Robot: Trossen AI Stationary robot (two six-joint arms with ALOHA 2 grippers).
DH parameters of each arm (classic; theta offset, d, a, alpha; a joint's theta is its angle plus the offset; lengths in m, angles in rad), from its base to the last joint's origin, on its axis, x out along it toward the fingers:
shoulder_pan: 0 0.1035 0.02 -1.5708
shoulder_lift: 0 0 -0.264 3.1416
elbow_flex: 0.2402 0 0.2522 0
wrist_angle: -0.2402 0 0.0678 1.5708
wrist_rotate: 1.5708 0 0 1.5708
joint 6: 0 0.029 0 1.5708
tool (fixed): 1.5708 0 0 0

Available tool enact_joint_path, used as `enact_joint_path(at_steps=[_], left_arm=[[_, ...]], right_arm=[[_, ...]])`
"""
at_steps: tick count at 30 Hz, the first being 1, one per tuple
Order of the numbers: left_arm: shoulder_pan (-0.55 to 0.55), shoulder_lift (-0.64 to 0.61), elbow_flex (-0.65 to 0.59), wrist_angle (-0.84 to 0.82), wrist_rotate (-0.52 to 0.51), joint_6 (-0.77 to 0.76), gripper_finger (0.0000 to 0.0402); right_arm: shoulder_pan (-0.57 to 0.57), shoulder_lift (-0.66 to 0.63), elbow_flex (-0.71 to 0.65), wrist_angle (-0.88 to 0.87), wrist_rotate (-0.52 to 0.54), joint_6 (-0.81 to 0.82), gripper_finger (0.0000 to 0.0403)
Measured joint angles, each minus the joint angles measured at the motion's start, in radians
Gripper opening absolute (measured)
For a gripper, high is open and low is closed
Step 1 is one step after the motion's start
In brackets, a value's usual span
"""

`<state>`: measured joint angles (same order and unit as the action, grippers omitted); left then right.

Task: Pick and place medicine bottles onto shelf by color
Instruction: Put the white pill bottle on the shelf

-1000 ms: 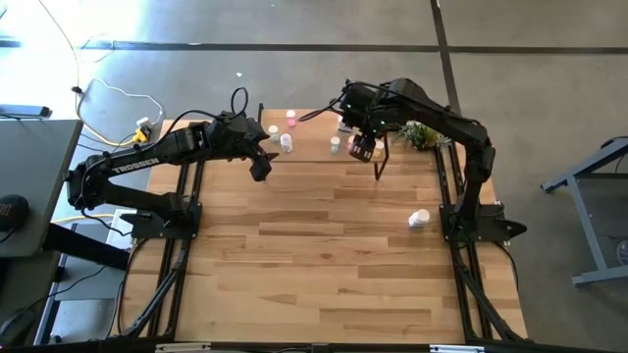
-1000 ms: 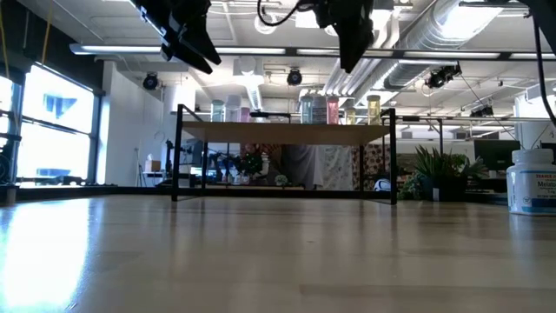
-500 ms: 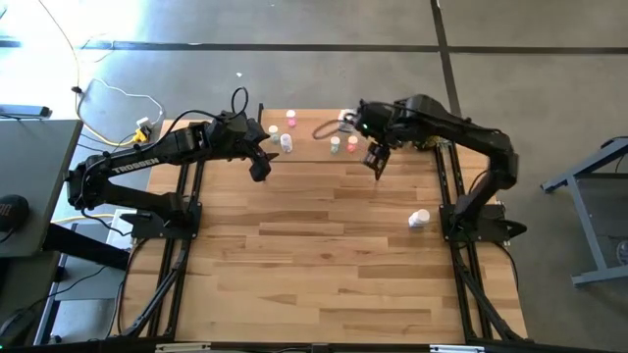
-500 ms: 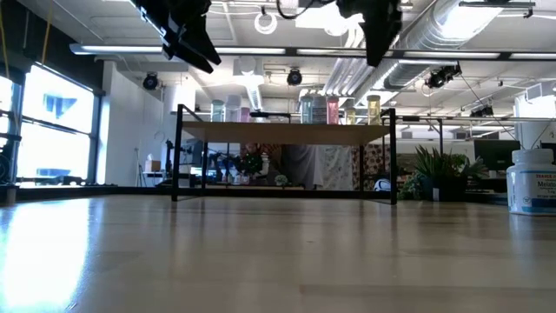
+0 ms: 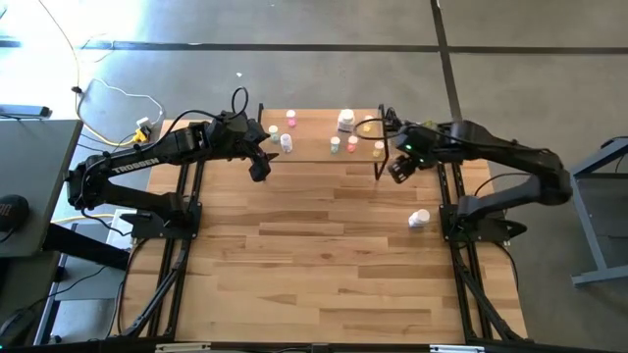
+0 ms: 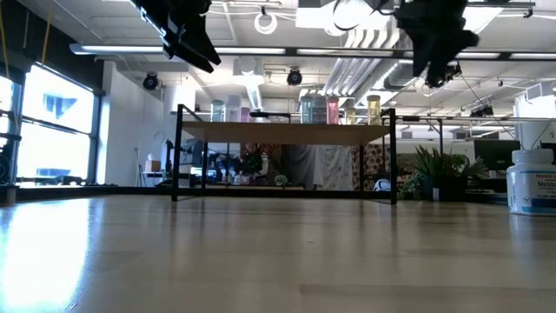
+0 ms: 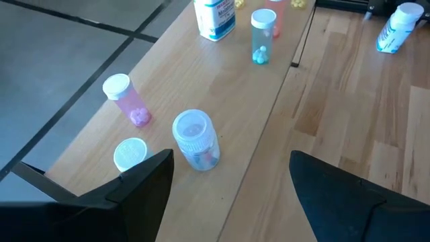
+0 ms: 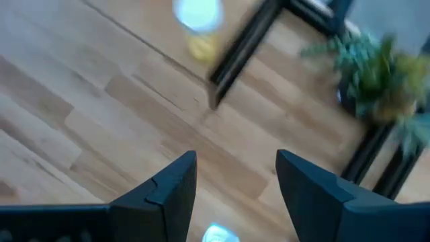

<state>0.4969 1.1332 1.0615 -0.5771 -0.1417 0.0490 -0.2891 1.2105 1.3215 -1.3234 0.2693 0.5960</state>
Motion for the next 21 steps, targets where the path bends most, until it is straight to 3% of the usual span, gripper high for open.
enact_joint_path(at_steps=[9, 21], left_arm=[[0.000, 0.000, 0.000, 0.000, 0.000, 0.000, 0.0284], [0.000, 0.000, 0.000, 0.000, 0.000, 0.055, 0.0284]], right_arm=[[0.002, -0.155, -0.180, 0.006, -0.093, 0.248, 0.0195], [0.035, -0.163, -0.392, 0.034, -0.305, 0.465, 0.0237]])
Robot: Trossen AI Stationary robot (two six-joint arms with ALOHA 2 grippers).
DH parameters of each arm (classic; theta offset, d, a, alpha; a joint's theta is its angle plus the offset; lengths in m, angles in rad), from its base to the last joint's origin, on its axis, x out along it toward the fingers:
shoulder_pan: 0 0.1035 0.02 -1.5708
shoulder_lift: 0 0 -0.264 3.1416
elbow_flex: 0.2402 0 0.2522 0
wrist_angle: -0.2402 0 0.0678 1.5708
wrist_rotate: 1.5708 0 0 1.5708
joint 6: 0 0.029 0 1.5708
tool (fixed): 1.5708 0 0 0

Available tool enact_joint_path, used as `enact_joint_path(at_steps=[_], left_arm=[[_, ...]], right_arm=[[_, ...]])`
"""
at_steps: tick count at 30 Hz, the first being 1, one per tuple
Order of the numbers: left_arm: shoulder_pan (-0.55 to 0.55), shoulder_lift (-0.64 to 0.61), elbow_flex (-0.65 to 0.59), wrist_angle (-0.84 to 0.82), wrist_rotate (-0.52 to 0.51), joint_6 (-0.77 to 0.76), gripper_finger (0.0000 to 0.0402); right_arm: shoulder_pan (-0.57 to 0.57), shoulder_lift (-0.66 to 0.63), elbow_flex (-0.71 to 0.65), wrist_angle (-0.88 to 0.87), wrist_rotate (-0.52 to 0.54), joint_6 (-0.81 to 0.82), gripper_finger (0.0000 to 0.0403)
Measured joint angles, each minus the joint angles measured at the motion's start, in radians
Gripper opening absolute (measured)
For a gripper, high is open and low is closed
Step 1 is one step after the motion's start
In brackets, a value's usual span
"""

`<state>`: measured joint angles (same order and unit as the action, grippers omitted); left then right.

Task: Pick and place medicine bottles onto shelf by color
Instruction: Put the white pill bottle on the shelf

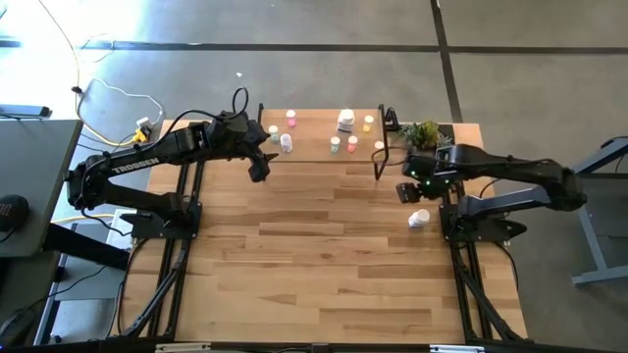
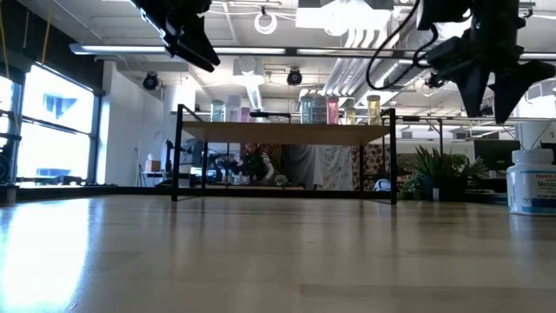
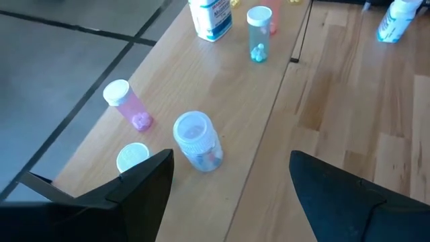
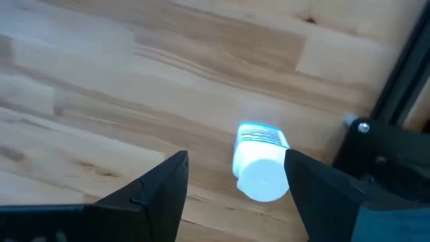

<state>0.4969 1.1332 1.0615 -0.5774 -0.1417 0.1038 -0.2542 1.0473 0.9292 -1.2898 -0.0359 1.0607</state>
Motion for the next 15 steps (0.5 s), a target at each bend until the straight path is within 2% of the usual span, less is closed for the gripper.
enact_joint_path(at_steps=[5, 12, 15], left_arm=[[0.000, 0.000, 0.000, 0.001, 0.000, 0.031, 0.0284], [0.000, 0.000, 0.000, 0.001, 0.000, 0.030, 0.0284], [0.000, 0.000, 0.000, 0.001, 0.000, 0.021, 0.0284]], right_arm=[[0.022, 0.000, -0.037, 0.012, -0.018, -0.001, 0.0239], [0.056, 0.000, -0.037, 0.011, -0.054, -0.240, 0.0239], [0.069, 0.000, -0.037, 0.007, -0.048, -0.237, 0.0239]])
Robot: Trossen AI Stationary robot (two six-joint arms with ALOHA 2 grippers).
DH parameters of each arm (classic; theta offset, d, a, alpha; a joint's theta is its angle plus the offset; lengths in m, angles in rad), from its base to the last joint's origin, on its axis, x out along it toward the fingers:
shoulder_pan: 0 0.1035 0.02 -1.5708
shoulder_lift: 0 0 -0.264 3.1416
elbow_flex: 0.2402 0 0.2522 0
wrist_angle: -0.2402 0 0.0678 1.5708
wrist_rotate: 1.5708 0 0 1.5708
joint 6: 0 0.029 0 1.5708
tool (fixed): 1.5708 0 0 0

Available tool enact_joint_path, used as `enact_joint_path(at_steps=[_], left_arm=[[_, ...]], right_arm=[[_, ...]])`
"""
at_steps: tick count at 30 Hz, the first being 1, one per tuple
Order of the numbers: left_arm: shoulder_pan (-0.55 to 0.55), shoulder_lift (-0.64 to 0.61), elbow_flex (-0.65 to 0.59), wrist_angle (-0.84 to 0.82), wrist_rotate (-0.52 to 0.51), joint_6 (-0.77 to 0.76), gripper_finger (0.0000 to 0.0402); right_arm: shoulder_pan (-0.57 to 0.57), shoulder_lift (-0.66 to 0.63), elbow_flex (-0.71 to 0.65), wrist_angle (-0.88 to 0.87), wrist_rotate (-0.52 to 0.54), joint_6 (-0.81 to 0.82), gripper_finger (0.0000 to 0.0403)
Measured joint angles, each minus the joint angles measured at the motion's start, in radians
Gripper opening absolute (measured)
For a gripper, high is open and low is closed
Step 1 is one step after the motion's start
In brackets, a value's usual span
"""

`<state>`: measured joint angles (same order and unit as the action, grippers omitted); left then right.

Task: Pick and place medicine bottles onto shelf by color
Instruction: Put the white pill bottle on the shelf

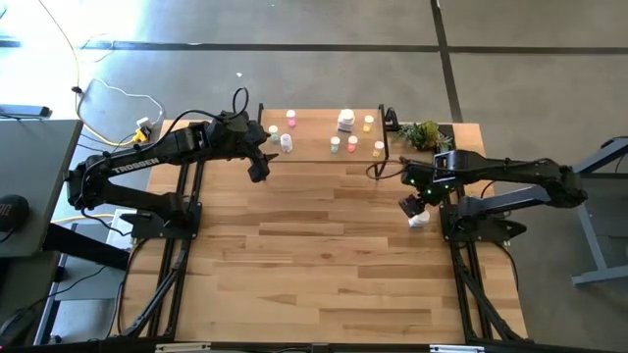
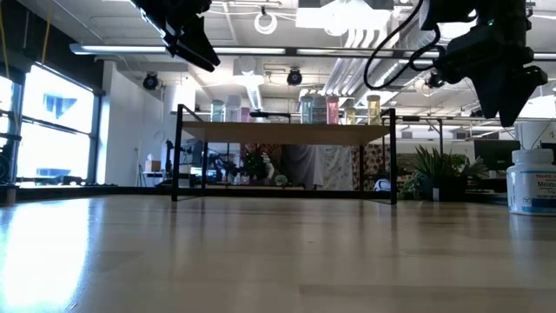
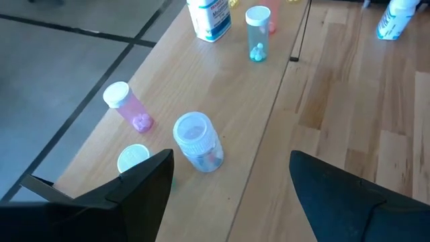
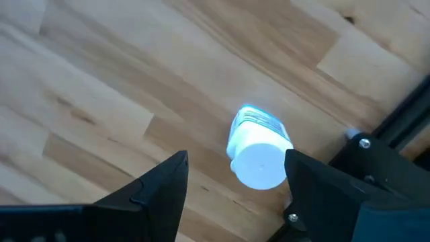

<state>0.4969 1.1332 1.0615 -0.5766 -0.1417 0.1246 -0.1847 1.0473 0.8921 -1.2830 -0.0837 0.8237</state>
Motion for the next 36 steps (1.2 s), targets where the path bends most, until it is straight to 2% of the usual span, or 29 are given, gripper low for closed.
enact_joint_path(at_steps=[6, 12, 18, 24, 36], left_arm=[[0.000, 0.000, 0.000, 0.001, 0.001, -0.034, 0.0284], [0.000, 0.000, 0.000, 0.004, 0.001, -0.010, 0.0284], [0.000, 0.000, 0.000, 0.004, 0.001, -0.008, 0.0284], [0.000, 0.000, 0.000, 0.004, 0.001, -0.008, 0.0284], [0.000, 0.000, 0.000, 0.002, 0.001, -0.008, 0.0284]], right_arm=[[0.029, 0.017, 0.000, -0.020, 0.023, 0.145, 0.0239], [0.047, 0.022, 0.000, -0.026, 0.012, 0.190, 0.0239], [0.071, 0.022, 0.000, -0.103, 0.005, 0.232, 0.0239], [0.083, 0.022, -0.002, -0.104, 0.047, 0.301, 0.0239], [0.083, 0.021, -0.151, 0.024, -0.015, 0.408, 0.0239]])
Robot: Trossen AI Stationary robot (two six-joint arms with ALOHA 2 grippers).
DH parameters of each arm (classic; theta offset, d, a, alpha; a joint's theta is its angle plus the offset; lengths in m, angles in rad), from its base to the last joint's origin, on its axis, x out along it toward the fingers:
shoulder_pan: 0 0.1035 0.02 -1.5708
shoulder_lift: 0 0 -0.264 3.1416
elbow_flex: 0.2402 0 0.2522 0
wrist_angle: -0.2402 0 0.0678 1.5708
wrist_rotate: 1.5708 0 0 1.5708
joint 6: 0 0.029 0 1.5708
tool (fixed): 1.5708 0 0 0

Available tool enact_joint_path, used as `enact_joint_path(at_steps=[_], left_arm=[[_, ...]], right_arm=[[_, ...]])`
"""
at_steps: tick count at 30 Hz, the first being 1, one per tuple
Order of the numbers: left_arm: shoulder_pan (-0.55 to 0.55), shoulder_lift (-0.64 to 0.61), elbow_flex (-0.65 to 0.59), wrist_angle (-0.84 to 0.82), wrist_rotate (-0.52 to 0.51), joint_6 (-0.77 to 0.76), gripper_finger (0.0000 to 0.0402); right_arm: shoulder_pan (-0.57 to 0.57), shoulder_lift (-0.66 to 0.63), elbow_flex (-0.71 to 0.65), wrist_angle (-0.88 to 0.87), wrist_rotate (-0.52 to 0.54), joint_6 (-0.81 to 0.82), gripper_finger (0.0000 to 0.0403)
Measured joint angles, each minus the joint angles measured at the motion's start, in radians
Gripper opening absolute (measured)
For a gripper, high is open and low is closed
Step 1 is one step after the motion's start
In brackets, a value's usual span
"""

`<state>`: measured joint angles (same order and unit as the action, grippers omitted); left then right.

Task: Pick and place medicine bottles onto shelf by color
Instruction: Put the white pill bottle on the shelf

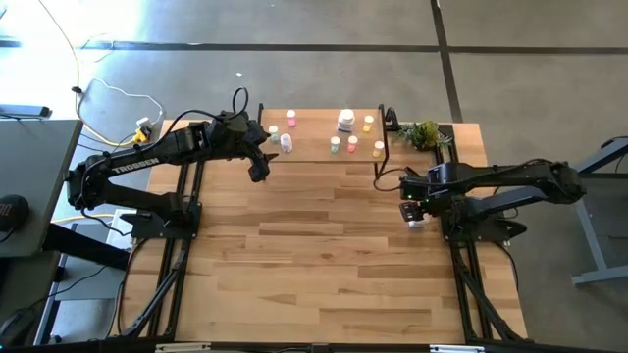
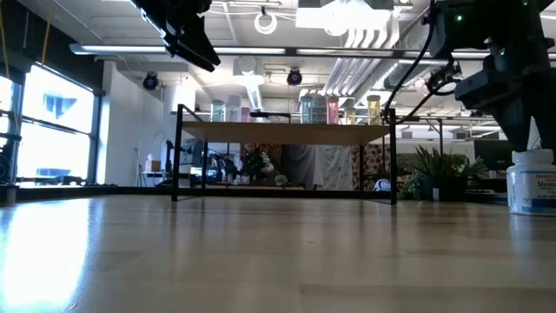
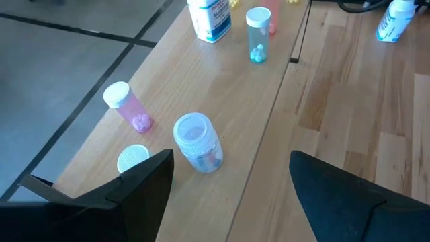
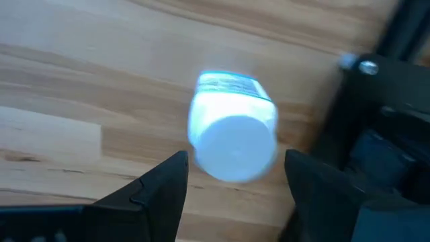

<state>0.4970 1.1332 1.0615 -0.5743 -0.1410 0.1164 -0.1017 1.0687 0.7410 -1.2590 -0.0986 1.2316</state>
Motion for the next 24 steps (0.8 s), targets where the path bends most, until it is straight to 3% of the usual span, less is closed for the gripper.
enact_joint_path(at_steps=[13, 24], left_arm=[[0.000, 0.000, 0.000, 0.000, -0.001, 0.027, 0.0284], [0.000, 0.000, 0.000, 0.000, -0.001, 0.027, 0.0284]], right_arm=[[0.000, 0.000, -0.033, 0.062, 0.050, 0.035, 0.0234], [0.000, -0.001, -0.030, 0.068, 0.028, 0.067, 0.0151]])
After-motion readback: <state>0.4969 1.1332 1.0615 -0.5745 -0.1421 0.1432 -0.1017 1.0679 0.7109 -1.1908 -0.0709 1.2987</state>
